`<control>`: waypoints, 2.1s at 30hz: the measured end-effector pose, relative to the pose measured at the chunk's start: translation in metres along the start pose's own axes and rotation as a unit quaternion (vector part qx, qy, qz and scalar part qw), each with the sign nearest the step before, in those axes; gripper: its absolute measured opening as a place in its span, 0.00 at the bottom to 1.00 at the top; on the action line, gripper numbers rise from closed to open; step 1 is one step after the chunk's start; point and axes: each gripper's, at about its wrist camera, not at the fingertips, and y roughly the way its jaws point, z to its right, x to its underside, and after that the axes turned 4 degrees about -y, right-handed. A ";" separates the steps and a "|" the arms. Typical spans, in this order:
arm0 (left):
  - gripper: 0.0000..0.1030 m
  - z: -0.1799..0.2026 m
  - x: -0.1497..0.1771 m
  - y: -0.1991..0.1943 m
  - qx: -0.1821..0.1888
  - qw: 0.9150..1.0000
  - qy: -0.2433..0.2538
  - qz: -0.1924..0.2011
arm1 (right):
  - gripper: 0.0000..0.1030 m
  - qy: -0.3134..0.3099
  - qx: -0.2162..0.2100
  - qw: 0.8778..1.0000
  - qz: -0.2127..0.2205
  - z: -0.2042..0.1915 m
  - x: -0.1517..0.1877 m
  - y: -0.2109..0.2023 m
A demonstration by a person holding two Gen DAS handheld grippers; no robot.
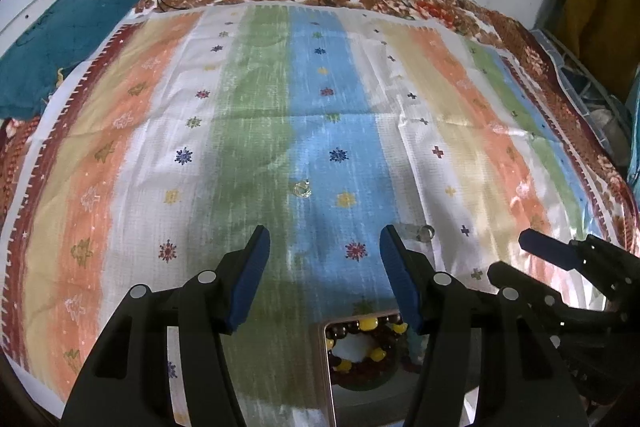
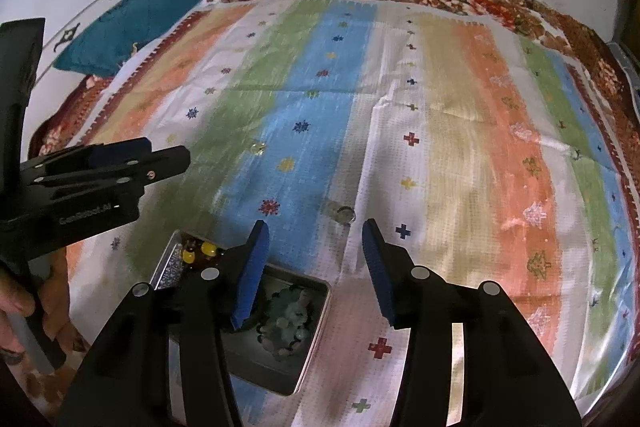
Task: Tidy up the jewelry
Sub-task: 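Move the left gripper to the gold earring while the right gripper approaches the clear ring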
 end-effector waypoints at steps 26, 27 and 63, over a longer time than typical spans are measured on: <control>0.56 0.000 -0.020 0.058 -0.025 0.998 0.014 -0.048 | 0.47 0.026 -0.017 0.998 -0.050 0.019 -0.012 0.046; 0.56 0.000 -0.021 0.060 -0.025 0.998 0.015 -0.049 | 0.47 0.027 -0.018 0.998 -0.051 0.019 -0.012 0.047; 0.56 -0.008 -0.035 0.127 -0.034 0.994 0.042 -0.092 | 0.47 0.018 -0.020 0.993 -0.115 0.030 -0.018 0.111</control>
